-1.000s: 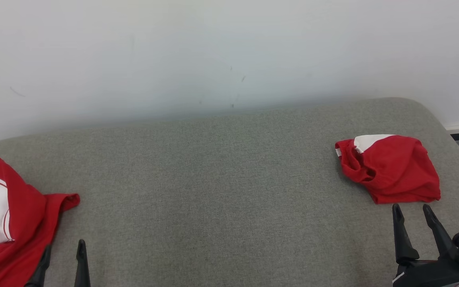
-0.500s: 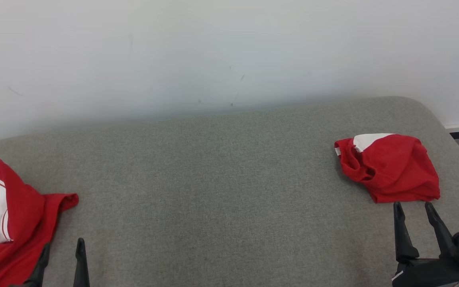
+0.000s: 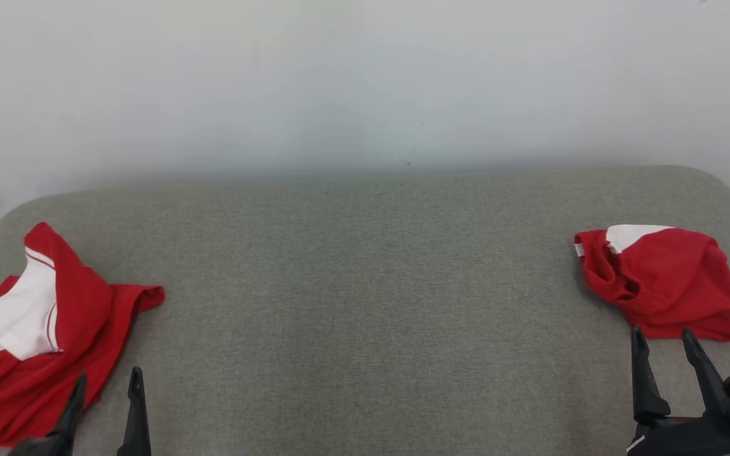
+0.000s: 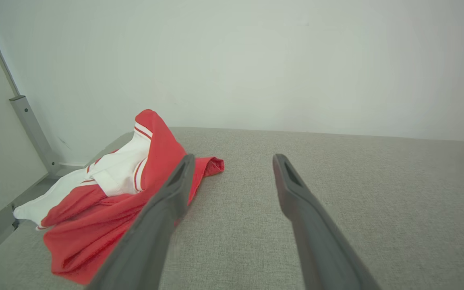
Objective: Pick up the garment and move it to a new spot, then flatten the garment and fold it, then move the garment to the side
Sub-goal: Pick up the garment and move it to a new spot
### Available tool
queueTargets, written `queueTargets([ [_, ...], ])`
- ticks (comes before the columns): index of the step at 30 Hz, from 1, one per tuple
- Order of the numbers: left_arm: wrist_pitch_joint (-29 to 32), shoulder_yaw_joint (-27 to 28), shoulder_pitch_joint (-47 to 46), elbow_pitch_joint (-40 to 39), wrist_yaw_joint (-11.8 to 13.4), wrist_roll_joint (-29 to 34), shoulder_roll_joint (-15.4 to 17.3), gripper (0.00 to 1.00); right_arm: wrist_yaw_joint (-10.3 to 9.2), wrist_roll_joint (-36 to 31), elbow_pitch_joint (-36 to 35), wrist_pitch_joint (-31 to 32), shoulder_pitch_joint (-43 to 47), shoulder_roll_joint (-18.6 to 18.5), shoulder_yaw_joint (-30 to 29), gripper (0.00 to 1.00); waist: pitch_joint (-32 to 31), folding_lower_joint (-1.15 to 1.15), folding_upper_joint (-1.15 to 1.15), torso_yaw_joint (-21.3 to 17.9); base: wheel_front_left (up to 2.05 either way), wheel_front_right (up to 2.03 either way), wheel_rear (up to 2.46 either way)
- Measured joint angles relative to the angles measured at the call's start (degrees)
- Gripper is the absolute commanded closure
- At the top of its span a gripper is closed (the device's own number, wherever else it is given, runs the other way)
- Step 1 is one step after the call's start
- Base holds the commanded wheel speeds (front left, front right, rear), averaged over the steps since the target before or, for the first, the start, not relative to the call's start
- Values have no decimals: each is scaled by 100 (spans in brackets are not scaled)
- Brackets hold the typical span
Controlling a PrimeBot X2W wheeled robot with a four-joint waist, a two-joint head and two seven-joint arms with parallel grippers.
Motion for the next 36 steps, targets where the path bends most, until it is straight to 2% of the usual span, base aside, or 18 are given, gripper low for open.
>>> queueTargets([
  [13,133,-2,-69,-33,1,132,80,0,29,-36,125,218,-193,58,278,0,-29,0,0,938,0,0,0],
  [27,298,186,-40,-126,9,134,99,0,144,-30,309,367,-253,97,426,0,-127,0,0,2164,0,0,0],
  [36,302,368,90,-185,51,130,91,0,263,-33,397,503,-565,152,648,0,-101,0,0,2523,0,0,0],
])
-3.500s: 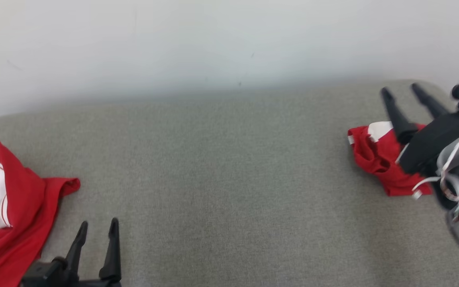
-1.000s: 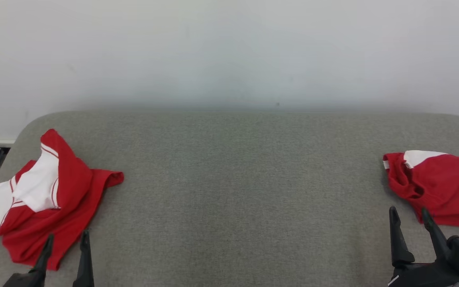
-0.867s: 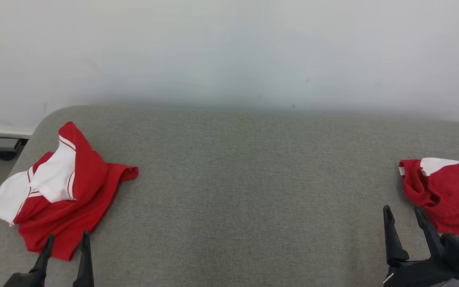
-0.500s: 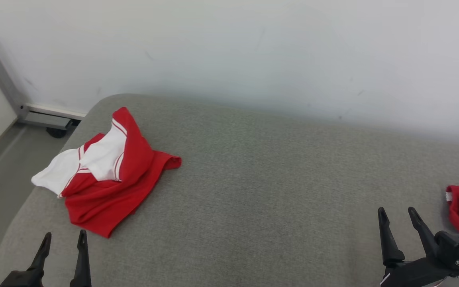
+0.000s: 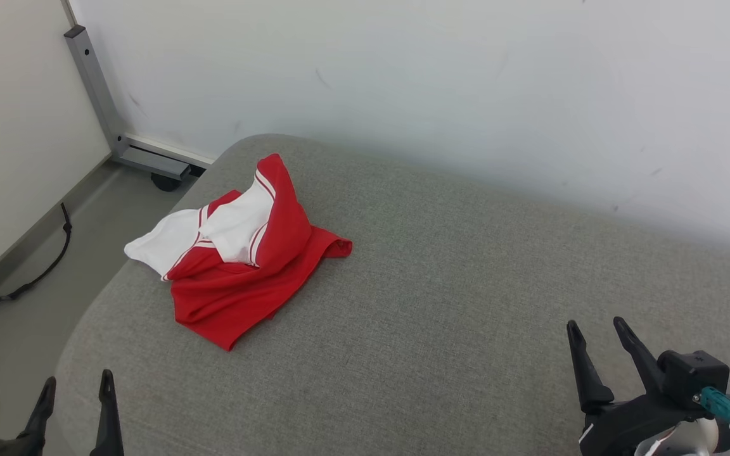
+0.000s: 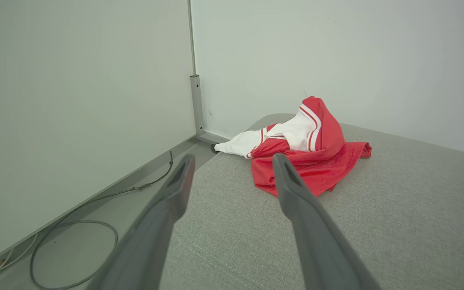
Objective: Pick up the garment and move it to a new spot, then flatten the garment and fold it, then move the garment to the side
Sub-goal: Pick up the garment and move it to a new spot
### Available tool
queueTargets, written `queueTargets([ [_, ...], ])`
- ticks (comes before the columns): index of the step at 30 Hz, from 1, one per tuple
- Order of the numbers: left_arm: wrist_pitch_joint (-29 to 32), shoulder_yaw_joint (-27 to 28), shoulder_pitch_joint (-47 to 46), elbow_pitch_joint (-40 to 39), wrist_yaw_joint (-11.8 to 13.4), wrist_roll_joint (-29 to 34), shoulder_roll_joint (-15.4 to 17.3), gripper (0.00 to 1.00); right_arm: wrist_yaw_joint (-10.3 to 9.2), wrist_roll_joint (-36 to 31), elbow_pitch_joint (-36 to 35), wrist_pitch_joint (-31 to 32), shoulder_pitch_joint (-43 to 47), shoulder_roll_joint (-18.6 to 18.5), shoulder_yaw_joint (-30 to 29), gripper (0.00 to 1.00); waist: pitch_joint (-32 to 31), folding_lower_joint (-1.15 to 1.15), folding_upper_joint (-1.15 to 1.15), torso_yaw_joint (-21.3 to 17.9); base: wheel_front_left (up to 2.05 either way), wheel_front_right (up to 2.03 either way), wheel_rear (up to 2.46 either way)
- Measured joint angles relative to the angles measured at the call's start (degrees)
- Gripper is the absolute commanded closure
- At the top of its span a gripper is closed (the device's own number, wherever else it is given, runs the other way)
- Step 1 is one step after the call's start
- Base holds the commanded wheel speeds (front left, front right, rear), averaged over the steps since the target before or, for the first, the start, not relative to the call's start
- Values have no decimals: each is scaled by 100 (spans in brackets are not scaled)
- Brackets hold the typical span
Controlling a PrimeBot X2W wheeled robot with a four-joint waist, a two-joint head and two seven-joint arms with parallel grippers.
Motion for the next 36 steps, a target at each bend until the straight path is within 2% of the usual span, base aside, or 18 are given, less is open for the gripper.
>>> queueTargets([
  [8,70,32,-28,0,-1,-89,-55,0,56,0,99,52,-47,-3,44,0,16,0,0,18,0,0,0],
  [10,129,13,-64,23,-78,-201,-103,0,55,0,113,86,-40,-3,40,0,25,0,0,12,0,0,0],
  [13,330,-186,-538,201,-465,-477,-87,0,55,0,86,146,-40,-16,37,0,83,0,0,2,0,0,0],
  [16,624,-411,-1489,481,-938,-614,34,0,48,-2,38,203,-42,-59,27,0,162,0,0,-20,0,0,0],
  [19,970,-410,-2419,920,-1358,-1049,76,0,40,-42,-31,328,-92,-78,48,0,263,0,0,-68,0,0,0],
  [20,1078,-409,-2675,1096,-1417,-1204,70,0,37,-65,-38,370,-151,-78,67,0,304,0,0,-93,0,0,0],
  [25,1786,-336,-3770,2050,-1415,-1918,-20,0,-3,-226,-222,566,-432,-113,153,0,544,0,0,-273,0,0,0],
  [31,2685,-367,-4869,3033,-1419,-2295,221,0,-53,-368,-412,823,-619,-208,210,0,909,1,0,-561,0,0,0],
  [36,3544,-656,-5304,3687,-1419,-2352,631,0,-63,-470,-634,960,-907,-282,199,0,1253,1,1,-830,0,0,0],
])
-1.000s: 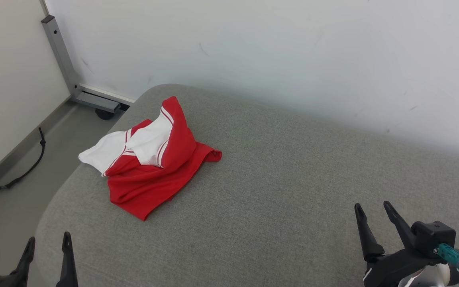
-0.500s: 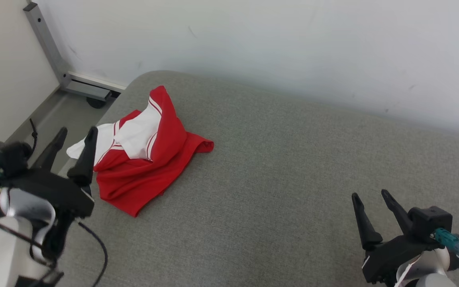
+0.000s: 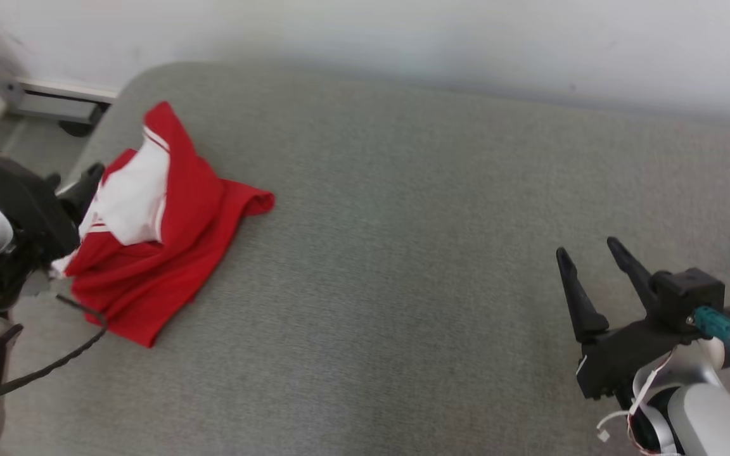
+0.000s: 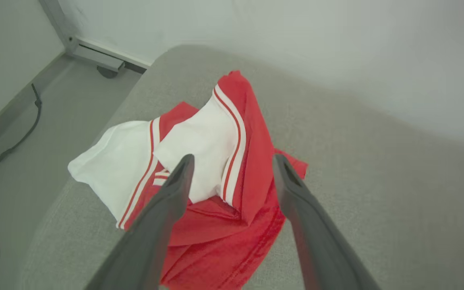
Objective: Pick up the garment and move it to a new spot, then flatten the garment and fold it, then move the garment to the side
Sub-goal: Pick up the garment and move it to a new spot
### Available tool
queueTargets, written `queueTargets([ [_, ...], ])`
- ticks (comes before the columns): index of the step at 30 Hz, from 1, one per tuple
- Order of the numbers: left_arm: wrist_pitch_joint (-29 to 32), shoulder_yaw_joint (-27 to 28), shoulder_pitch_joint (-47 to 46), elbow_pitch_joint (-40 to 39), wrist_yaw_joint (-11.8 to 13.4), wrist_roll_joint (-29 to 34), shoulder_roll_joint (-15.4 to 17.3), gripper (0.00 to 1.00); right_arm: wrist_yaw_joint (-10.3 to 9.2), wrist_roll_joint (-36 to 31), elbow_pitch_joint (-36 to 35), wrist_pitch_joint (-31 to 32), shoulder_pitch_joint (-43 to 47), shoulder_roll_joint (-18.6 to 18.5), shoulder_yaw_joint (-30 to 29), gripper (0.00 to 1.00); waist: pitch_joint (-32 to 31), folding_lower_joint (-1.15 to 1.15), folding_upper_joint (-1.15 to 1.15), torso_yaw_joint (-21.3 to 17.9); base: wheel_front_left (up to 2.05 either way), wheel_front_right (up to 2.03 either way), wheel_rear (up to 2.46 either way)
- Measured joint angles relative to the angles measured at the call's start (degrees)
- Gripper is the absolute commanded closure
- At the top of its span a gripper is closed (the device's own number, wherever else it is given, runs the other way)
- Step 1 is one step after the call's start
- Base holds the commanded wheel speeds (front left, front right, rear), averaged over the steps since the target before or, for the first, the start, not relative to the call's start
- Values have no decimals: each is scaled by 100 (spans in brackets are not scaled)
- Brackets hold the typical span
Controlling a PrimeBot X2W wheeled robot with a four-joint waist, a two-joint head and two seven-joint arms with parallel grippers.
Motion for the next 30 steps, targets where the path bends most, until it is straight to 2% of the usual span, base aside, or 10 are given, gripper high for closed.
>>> queueTargets([
  [7,750,-289,-324,593,0,-291,313,0,-48,-151,-256,199,-262,-79,-58,0,499,0,0,-362,0,0,0],
  [14,1178,-579,-478,1088,0,-343,412,0,-98,-245,-374,352,-546,-112,-82,0,978,1,0,-602,0,0,0],
  [22,1393,-751,-595,1504,-1,-548,357,0,-118,-309,-487,453,-557,-115,-133,0,1326,0,0,-731,0,0,0],
  [23,1392,-791,-600,1507,-1,-548,363,30,-119,-327,-488,455,-561,-112,-131,0,1354,0,0,-737,0,0,0],
  [24,1393,-854,-606,1507,0,-548,364,100,-120,-334,-491,460,-561,-112,-136,0,1379,0,0,-740,0,0,0],
  [30,1316,-1222,-843,1418,0,-605,360,100,-144,-336,-409,502,-575,-110,-159,0,1412,0,1,-695,0,0,0],
])
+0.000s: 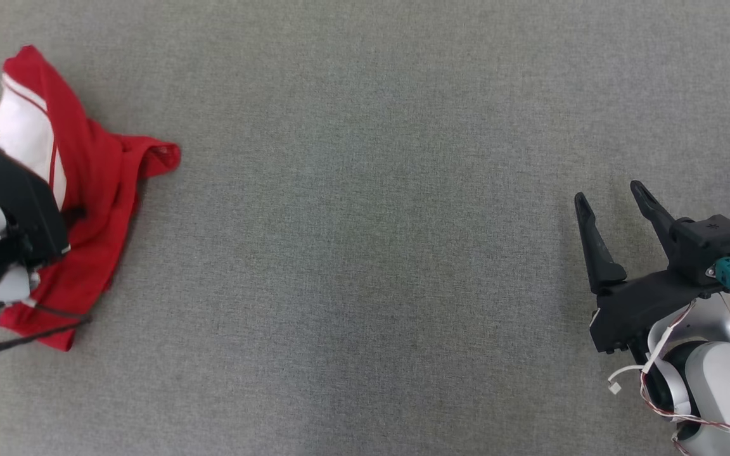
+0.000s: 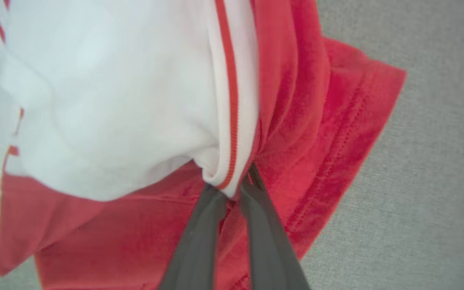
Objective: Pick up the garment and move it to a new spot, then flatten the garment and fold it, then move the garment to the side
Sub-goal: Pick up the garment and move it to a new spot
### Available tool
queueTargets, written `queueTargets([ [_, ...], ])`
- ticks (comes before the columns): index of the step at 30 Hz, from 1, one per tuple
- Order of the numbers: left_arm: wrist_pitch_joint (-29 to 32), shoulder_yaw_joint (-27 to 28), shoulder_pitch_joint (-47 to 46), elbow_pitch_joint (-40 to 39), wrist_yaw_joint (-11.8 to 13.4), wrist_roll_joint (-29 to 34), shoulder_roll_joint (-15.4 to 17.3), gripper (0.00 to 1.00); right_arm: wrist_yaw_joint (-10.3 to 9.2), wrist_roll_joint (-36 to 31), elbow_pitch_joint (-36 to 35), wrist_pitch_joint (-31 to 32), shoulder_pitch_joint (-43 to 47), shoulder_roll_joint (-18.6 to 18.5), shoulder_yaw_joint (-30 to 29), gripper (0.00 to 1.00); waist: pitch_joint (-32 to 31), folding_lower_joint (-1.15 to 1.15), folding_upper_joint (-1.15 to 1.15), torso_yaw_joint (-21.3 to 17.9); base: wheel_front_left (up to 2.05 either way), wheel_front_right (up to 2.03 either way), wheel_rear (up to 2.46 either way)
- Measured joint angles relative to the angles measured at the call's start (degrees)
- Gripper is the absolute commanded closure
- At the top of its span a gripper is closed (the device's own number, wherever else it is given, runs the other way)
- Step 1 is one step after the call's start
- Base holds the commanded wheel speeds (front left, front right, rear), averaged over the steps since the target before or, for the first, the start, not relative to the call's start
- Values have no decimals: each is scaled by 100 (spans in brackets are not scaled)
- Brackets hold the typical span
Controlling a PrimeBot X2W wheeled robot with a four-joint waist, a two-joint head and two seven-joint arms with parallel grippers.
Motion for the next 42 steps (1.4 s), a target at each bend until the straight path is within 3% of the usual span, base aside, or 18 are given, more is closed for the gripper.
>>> queueTargets([
  [11,-404,-642,-475,-765,0,-560,-223,100,0,59,412,-131,-111,156,-22,0,-363,-1,-1,23,0,0,0],
  [23,-720,-2020,215,-2430,0,-1497,-632,100,12,309,721,-414,127,274,-148,0,-995,-2,-1,-188,0,0,0],
  [32,-1192,-2788,1209,-3086,0,-1791,-1132,100,53,458,816,-571,360,333,-212,0,-1260,-2,-2,-483,0,0,0],
  [42,-1835,-3215,1439,-3231,0,-1751,-1749,100,55,505,798,-676,525,367,-245,0,-1357,-2,-2,-761,0,0,0],
])
